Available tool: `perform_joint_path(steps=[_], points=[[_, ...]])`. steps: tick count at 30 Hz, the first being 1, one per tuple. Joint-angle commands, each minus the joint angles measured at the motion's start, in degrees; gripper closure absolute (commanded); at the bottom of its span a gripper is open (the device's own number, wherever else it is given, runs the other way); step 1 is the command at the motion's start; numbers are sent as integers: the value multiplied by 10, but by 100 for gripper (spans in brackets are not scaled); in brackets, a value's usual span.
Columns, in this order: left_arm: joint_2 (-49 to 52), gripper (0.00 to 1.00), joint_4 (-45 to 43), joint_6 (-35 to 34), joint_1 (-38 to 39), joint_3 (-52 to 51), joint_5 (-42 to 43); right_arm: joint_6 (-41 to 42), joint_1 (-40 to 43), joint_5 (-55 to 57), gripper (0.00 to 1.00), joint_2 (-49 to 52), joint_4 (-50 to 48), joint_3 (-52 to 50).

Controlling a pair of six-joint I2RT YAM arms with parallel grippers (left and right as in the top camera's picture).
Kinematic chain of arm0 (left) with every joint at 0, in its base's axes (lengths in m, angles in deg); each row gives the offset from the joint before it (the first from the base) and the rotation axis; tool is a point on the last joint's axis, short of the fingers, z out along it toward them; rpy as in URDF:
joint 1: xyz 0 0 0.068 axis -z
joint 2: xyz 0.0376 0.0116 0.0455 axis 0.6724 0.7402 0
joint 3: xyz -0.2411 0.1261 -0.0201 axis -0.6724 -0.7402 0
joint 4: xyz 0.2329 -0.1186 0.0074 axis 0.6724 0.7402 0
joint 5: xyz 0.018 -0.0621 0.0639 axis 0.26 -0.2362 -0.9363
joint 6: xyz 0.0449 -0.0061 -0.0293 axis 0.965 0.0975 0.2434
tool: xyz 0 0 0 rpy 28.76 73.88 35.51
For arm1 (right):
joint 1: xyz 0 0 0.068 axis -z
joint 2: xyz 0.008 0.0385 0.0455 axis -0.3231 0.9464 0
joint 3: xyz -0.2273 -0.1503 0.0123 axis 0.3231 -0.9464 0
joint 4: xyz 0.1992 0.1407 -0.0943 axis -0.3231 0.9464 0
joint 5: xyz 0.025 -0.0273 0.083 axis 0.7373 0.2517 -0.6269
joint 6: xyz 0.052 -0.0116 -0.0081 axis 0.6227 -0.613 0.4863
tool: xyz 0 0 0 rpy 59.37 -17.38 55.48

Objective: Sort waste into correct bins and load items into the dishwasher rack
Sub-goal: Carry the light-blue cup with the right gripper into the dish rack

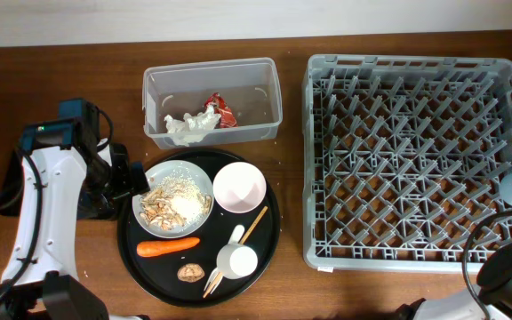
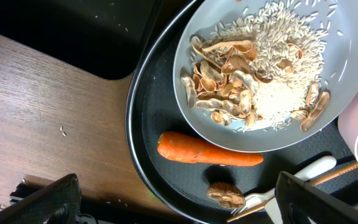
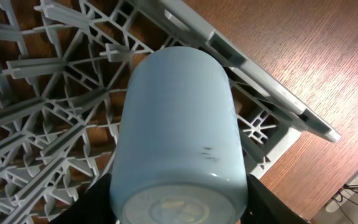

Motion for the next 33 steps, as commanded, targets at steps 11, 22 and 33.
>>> perform_joint_path(steps=[11, 22, 33], points=[[-5, 1, 2, 5, -2, -3, 4, 4, 0, -50, 17, 7, -85, -104], [-5, 1, 2, 5, -2, -3, 4, -64, -82, -71, 36, -80, 46, -17], [-5, 1, 5, 5, -2, -3, 4, 7, -81, 58, 39, -80, -159, -203]])
